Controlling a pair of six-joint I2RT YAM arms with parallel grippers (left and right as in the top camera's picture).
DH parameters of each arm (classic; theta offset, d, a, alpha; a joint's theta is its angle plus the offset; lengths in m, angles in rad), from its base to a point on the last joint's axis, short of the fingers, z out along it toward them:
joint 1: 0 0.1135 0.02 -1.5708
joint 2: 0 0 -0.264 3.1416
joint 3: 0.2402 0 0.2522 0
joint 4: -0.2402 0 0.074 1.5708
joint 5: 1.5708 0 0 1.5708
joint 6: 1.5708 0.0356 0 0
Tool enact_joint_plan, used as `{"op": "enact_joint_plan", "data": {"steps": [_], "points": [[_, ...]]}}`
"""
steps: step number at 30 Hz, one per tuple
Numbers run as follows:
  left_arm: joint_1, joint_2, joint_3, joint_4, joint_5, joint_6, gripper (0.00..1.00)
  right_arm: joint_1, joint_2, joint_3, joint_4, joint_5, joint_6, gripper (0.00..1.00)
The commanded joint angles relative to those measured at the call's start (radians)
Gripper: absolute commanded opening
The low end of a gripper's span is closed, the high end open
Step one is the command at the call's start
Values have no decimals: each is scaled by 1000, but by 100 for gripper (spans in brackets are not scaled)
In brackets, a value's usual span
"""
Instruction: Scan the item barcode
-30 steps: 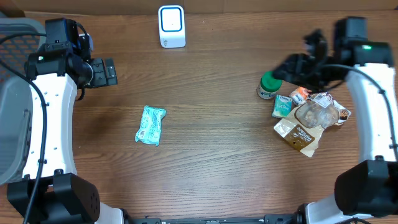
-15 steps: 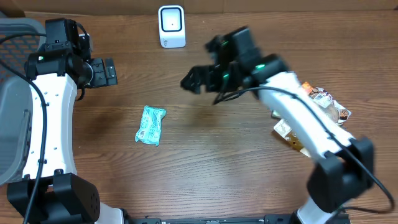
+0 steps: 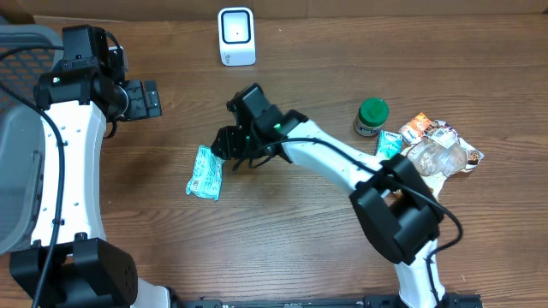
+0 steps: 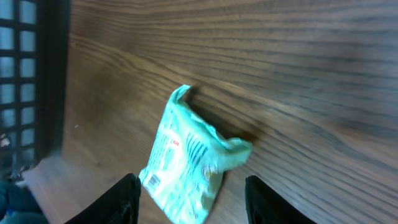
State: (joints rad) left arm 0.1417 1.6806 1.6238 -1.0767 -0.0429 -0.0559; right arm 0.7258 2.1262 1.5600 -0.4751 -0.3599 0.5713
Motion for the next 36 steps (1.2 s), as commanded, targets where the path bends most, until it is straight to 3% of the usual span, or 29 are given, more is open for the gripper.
{"op": "enact_joint_plan", "data": {"steps": [1,9,23,26,29,31,34,36], "points": [[-3,1,-1,0,-9,-7,100,18,44,-5,26,53,78,48],[-3,1,-1,0,-9,-7,100,49,100,-5,48,72,95,43],[-3,1,-1,0,-9,-7,100,-4,65,-5,-64,71,77,4],[-3,1,-1,0,-9,-7,100,-23,33,-3,-126,71,107,4],[-3,1,-1,1,-9,-7,100,-29,0,1,-199,71,105,7],[-3,1,-1,0,-9,-6,99,-29,-18,2,-255,71,89,14],[-3,1,-1,0,-9,-7,99,-30,-37,8,-346,71,-26,34],[-3,1,-1,0,-9,-7,99,-34,-48,20,-392,72,-179,48]]}}
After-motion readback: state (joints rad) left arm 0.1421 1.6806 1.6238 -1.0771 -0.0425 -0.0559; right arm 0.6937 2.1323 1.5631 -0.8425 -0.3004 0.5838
